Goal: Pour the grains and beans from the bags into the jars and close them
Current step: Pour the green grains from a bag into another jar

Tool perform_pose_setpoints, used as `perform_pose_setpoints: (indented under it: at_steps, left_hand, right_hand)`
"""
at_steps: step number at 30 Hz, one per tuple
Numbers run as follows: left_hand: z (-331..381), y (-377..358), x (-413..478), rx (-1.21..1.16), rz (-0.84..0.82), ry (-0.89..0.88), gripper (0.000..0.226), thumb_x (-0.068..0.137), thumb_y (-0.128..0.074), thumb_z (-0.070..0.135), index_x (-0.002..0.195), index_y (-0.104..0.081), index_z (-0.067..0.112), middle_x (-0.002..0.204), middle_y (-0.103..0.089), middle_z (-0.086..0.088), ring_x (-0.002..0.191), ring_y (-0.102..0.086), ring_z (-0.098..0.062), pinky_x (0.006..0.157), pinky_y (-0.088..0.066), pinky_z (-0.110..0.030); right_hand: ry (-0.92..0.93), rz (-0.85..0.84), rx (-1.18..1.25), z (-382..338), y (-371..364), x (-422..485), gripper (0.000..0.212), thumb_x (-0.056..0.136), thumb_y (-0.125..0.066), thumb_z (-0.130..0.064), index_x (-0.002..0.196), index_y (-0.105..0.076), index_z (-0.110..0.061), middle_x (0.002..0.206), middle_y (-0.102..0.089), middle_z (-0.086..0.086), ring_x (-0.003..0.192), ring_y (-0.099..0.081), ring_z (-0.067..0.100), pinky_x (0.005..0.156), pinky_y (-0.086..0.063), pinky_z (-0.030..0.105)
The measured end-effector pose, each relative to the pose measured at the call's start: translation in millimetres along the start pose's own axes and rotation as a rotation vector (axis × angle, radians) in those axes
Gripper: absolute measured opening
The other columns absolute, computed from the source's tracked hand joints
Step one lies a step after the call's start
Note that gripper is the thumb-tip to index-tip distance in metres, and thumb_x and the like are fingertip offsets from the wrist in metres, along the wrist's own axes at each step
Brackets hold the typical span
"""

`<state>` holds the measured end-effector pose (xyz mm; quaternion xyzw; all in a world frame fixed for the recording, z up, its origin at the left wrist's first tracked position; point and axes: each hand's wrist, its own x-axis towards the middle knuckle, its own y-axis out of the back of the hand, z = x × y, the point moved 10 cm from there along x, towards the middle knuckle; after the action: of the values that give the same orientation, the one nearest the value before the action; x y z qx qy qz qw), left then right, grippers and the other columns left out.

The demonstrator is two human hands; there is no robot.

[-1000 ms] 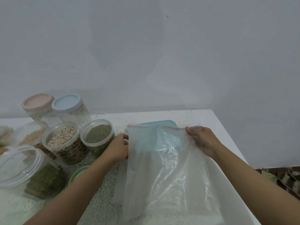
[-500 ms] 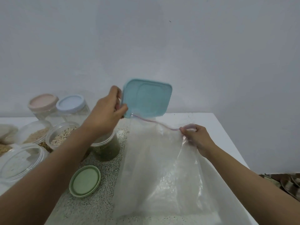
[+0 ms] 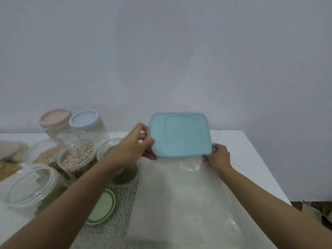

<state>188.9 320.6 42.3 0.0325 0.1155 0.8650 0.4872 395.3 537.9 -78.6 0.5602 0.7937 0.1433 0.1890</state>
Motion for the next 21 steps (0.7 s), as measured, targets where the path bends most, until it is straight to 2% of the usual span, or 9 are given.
perform_pose_setpoints:
  at_steps: [2, 4, 6, 8, 12, 14, 17, 19, 21]
  left_hand:
    - [-36.0, -14.7, -4.0, -0.005, -0.055, 0.108, 0.009, 0.102, -0.054, 0.002, 0.101, -0.045, 0.004, 0.08, -0.058, -0.021, 0.062, -0.069, -0.031, 0.059, -0.061, -0.031]
    - [-64.2, -20.9, -6.1, -0.021, -0.069, 0.193, 0.008, 0.102, -0.054, 0.003, 0.101, -0.046, 0.004, 0.076, -0.057, -0.019, 0.062, -0.068, -0.03, 0.061, -0.061, -0.032]
    - [-84.6, -23.8, -6.8, -0.041, -0.069, 0.256, 0.009, 0.103, -0.053, 0.003, 0.1, -0.045, 0.005, 0.075, -0.055, -0.017, 0.059, -0.066, -0.028, 0.061, -0.062, -0.033]
    - [-101.2, -25.7, -8.0, -0.031, -0.074, 0.313, 0.008, 0.103, -0.053, 0.003, 0.103, -0.045, 0.004, 0.077, -0.056, -0.017, 0.059, -0.065, -0.027, 0.06, -0.062, -0.035]
    - [-115.2, -25.3, -5.2, 0.029, -0.059, 0.344, 0.017, 0.103, -0.055, 0.007, 0.115, -0.047, -0.002, 0.076, -0.058, -0.015, 0.055, -0.068, -0.025, 0.062, -0.064, -0.038]
    - [-112.5, -24.8, -3.5, 0.13, -0.07, 0.324, 0.021, 0.104, -0.054, 0.01, 0.12, -0.049, -0.002, 0.075, -0.062, -0.014, 0.057, -0.07, -0.026, 0.064, -0.064, -0.038]
    - [-103.1, -23.5, -5.8, 0.316, -0.153, 0.292, 0.021, 0.105, -0.054, 0.018, 0.121, -0.054, 0.006, 0.071, -0.068, -0.009, 0.066, -0.075, -0.03, 0.073, -0.063, -0.043]
    - [-90.1, -20.1, -11.1, 0.413, -0.197, 0.268, 0.02, 0.105, -0.055, 0.025, 0.112, -0.06, 0.008, 0.071, -0.071, -0.008, 0.069, -0.077, -0.028, 0.073, -0.062, -0.039]
    - [-68.6, -14.0, -18.3, 0.502, -0.2, 0.211, 0.018, 0.104, -0.056, 0.029, 0.107, -0.065, 0.014, 0.071, -0.073, -0.008, 0.066, -0.077, -0.021, 0.064, -0.058, -0.027]
  right_hand:
    - [-0.001, 0.006, -0.017, 0.1, 4.1, -1.1, 0.021, 0.085, -0.059, 0.0, 0.075, -0.067, -0.017, 0.073, -0.071, 0.002, 0.073, -0.066, 0.026, 0.066, -0.05, 0.031]
    - [-0.033, -0.004, 0.014, 4.8, 7.8, -0.9, 0.005, 0.087, -0.07, -0.011, 0.084, -0.071, -0.015, 0.085, -0.073, 0.005, 0.079, -0.068, 0.022, 0.069, -0.051, 0.03]
    - [-0.042, -0.026, 0.008, 9.2, 9.5, 1.2, 0.01, 0.086, -0.077, -0.023, 0.088, -0.072, -0.015, 0.088, -0.074, 0.005, 0.084, -0.07, 0.023, 0.077, -0.058, 0.035]
    - [-0.018, -0.018, -0.056, 7.0, 12.3, 0.1, 0.017, 0.086, -0.075, -0.027, 0.097, -0.07, -0.014, 0.098, -0.073, 0.005, 0.093, -0.069, 0.026, 0.086, -0.058, 0.042]
    - [0.193, 0.016, -0.244, -26.3, 15.1, -15.6, 0.034, 0.093, -0.067, -0.022, 0.125, -0.058, -0.016, 0.115, -0.066, 0.003, 0.103, -0.061, 0.023, 0.082, -0.045, 0.032]
    - [0.335, 0.032, -0.316, -47.6, 15.2, -27.8, 0.04, 0.095, -0.064, -0.021, 0.134, -0.055, -0.016, 0.124, -0.062, 0.001, 0.114, -0.056, 0.021, 0.087, -0.042, 0.031]
    - [0.492, 0.043, -0.367, -76.7, 17.1, -45.0, 0.032, 0.098, -0.061, -0.023, 0.129, -0.061, -0.016, 0.127, -0.061, -0.003, 0.123, -0.05, 0.017, 0.091, -0.035, 0.024]
    - [0.537, 0.024, -0.324, -95.2, 17.2, -55.1, 0.02, 0.098, -0.061, -0.022, 0.116, -0.066, -0.018, 0.117, -0.065, -0.007, 0.114, -0.055, 0.012, 0.088, -0.037, 0.023]
    - [0.531, -0.017, -0.227, -108.3, 12.8, -62.1, 0.005, 0.096, -0.063, -0.02, 0.098, -0.068, -0.019, 0.098, -0.07, -0.009, 0.096, -0.063, 0.009, 0.082, -0.046, 0.026]
